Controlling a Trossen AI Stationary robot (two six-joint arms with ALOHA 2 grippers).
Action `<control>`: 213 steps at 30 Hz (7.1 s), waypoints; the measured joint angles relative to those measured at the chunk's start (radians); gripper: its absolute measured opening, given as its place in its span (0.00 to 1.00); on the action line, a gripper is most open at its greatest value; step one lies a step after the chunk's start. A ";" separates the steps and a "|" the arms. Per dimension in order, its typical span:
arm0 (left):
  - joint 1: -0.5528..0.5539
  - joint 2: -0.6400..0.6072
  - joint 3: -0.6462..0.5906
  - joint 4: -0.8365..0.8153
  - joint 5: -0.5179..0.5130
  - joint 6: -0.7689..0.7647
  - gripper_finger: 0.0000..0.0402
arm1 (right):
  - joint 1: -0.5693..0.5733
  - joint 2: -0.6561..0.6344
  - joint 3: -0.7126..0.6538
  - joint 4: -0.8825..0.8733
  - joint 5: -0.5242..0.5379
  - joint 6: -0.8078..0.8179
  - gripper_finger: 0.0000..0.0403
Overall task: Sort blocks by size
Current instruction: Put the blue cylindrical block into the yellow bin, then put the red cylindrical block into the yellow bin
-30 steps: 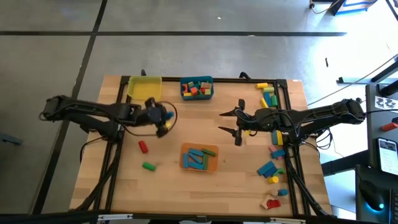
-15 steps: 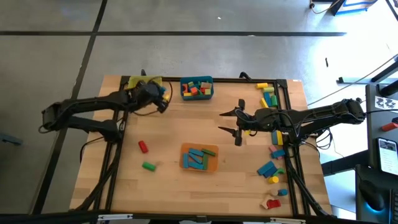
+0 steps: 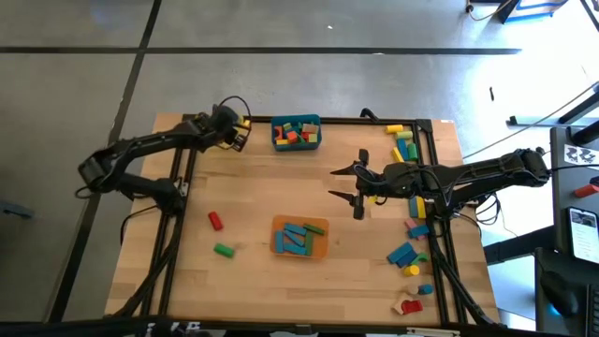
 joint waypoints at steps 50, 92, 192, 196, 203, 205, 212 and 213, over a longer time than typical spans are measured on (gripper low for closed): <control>-0.128 -0.019 0.045 -0.127 0.055 0.045 0.49 | 0.000 0.000 0.000 -0.007 0.009 -0.003 0.60; -0.975 -0.054 0.022 -0.628 0.350 0.254 0.49 | 0.000 0.004 0.000 -0.002 0.009 0.005 0.60; -0.294 -0.233 0.113 -0.290 -0.063 0.122 0.32 | 0.000 0.027 0.000 0.004 0.009 0.003 0.60; -0.186 -0.231 0.113 -0.230 -0.063 0.018 0.32 | 0.000 0.027 0.000 0.004 0.009 -0.003 0.60; -0.042 -0.143 0.113 -0.177 -0.040 -0.010 0.32 | 0.000 0.027 0.000 0.004 0.009 -0.003 0.60; -0.009 -0.101 0.113 -0.178 -0.020 -0.010 0.32 | 0.000 0.027 0.000 0.004 0.009 -0.003 0.60; 0.063 0.037 0.113 -0.160 0.076 -0.012 0.32 | 0.000 0.027 0.000 0.001 0.009 -0.003 0.60; 0.070 0.056 0.113 -0.154 0.083 -0.012 0.32 | 0.000 0.027 0.000 0.001 0.009 -0.003 0.60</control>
